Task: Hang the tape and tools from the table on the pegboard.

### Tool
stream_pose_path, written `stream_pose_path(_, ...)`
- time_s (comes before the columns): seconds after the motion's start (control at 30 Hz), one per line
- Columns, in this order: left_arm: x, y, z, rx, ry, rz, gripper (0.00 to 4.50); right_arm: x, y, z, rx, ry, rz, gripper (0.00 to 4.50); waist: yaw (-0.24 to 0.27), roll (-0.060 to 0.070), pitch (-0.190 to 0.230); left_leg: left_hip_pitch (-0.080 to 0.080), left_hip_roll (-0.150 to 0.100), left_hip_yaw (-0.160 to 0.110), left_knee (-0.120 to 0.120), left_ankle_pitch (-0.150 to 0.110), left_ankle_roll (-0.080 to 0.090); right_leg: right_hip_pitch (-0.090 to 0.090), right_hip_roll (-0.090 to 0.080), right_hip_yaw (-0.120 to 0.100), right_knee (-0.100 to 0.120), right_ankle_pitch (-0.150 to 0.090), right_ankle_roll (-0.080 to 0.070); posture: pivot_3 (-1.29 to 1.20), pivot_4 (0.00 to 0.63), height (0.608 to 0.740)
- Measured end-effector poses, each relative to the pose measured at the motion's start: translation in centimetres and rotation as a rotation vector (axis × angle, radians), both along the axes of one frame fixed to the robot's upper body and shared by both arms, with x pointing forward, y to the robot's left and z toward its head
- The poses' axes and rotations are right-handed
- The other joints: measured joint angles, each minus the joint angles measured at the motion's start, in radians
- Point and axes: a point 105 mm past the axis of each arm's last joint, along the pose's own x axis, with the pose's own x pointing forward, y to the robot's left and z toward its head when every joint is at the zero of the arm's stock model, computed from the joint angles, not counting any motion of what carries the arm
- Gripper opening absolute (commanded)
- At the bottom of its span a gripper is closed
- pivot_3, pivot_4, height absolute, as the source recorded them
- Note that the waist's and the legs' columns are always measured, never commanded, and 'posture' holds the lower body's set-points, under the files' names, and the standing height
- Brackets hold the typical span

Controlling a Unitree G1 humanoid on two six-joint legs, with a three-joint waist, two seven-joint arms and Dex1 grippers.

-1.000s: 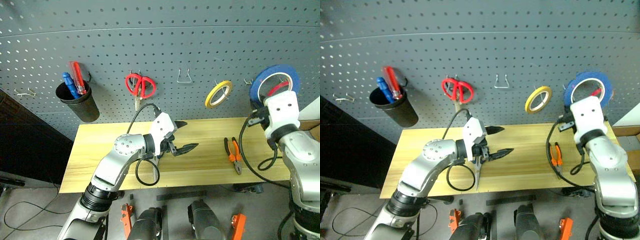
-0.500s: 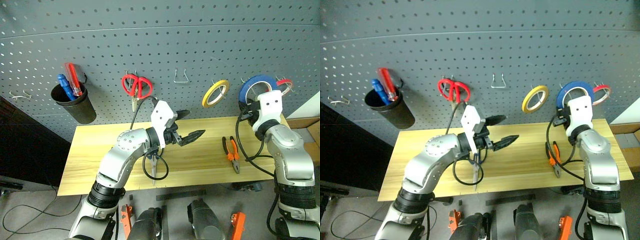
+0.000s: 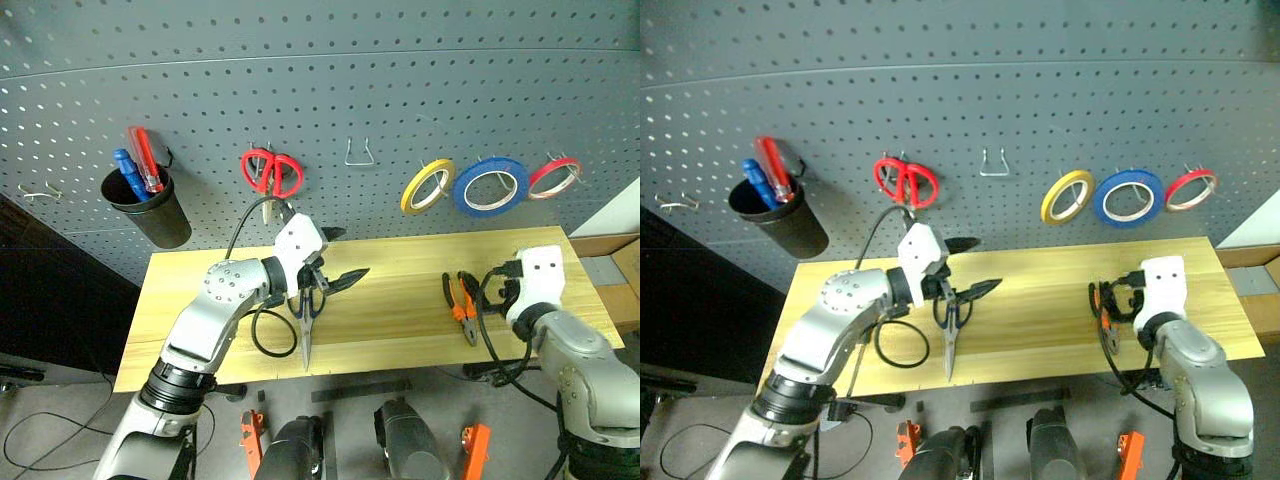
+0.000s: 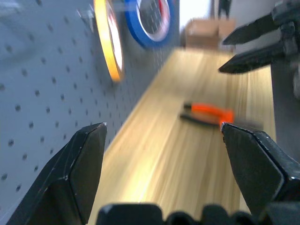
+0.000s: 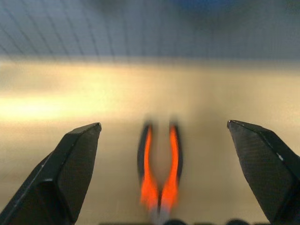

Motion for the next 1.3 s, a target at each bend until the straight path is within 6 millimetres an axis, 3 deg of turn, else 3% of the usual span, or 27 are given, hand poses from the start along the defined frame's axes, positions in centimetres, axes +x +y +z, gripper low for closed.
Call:
stream_pose_path(0.33,-0.8,-0.9,-1.3,0.058,-0.010,-0.078,4.19,2.3,0.7,-4.6,0.033,0.208,0.001,4.48,-0.003,0.000,0.000,-0.001,0.000,0.001,-0.001,0.000,0.000,-0.001,0.000,0.000,-0.002,0.001,0.001,-0.29,0.241,0.740)
stream_pose_path(0.63,-1.1,-0.9,-1.9,0.067,0.007,-0.078,4.19,4.4,0.0,-7.8,-0.027,0.254,-0.012,4.48,-0.012,0.000,0.000,-0.001,0.000,0.002,0.000,0.000,0.000,0.000,0.000,0.000,-0.001,0.001,0.001,-0.28,0.238,0.740)
stream_pose_path(0.87,-1.1,-1.0,-1.9,0.069,0.006,-0.080,4.19,5.8,0.3,-7.6,-0.029,0.241,0.016,4.48,-0.024,0.000,0.000,0.000,0.000,0.002,0.001,0.000,0.000,0.000,0.000,0.000,-0.001,0.002,0.002,-0.27,0.232,0.740)
stream_pose_path(1.07,-1.1,-1.1,-2.0,0.070,0.007,-0.085,4.19,5.4,0.1,-7.8,0.003,0.273,0.019,4.48,-0.025,0.001,-0.001,-0.001,0.000,0.001,0.001,0.000,0.000,0.000,0.000,0.000,-0.001,0.002,0.002,-0.28,0.223,0.740)
stream_pose_path(1.2,-1.2,-1.0,-2.2,0.074,0.012,-0.082,4.19,5.0,0.0,-7.9,0.031,0.296,0.016,3.64,-0.025,0.000,-0.003,-0.001,0.000,0.001,0.001,0.000,0.000,0.000,0.000,0.000,-0.001,0.002,0.002,-0.28,0.219,0.740)
stream_pose_path(1.3,-1.2,-0.9,-2.3,0.080,0.009,-0.080,4.19,4.8,-0.2,-8.0,0.033,0.299,0.011,2.59,-0.026,0.000,-0.005,0.000,0.000,0.001,0.002,0.000,0.000,0.000,0.000,0.000,-0.001,0.002,0.002,-0.28,0.217,0.740)
